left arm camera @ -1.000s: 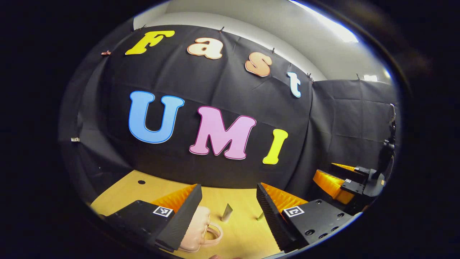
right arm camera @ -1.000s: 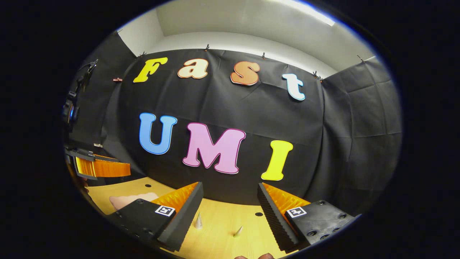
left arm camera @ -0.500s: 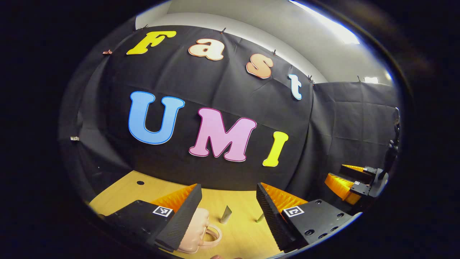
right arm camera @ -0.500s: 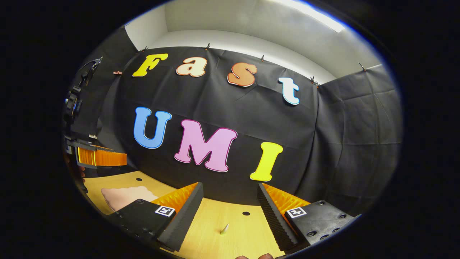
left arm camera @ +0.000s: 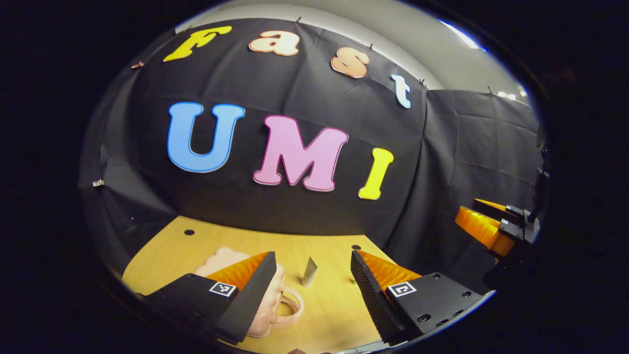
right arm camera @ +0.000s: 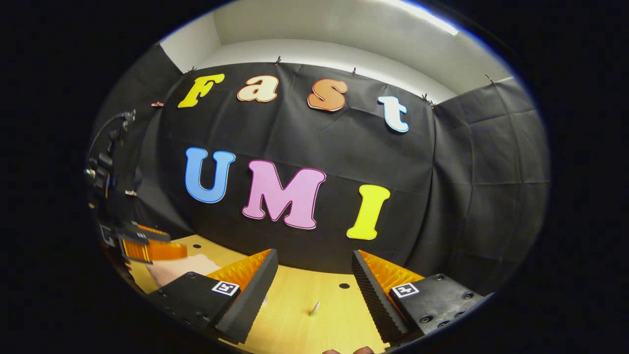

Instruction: First open the suitcase, pack the skin care products into it, and then close the suitcase.

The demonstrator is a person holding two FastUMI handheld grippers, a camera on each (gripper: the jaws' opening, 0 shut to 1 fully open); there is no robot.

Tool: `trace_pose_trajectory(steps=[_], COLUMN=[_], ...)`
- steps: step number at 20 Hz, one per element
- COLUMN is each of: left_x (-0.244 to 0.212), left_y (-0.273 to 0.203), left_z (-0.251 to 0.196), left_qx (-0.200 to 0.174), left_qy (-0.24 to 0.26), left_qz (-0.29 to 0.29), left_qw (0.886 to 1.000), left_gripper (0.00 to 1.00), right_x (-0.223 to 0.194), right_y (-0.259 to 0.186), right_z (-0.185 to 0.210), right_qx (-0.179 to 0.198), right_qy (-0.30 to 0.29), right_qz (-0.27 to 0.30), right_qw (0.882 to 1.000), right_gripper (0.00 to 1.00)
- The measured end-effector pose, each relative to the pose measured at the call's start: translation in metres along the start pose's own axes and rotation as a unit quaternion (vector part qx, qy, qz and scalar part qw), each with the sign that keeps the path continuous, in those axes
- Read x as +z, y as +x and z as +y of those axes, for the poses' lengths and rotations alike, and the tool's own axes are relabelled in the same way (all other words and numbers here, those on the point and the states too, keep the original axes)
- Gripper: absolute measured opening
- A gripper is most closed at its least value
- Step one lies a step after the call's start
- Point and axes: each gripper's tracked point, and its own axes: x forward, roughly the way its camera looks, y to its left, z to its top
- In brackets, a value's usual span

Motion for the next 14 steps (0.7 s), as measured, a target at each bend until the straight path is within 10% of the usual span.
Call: trace_pose_trajectory(steps=[14], left_x=[-0.183], left_y=[0.147], left_z=[0.028], left_qx=[0.074], left_qy=[0.052], left_qz=[0.256], left_qw=[0.962], left_gripper=[0.96], right_x=[-0.084], right_y=[0.038], right_z=[-0.091], right_qx=[0.005], right_qy=[0.052], right_qz=[0.046], right_qw=[0.998], right_gripper=[0.96])
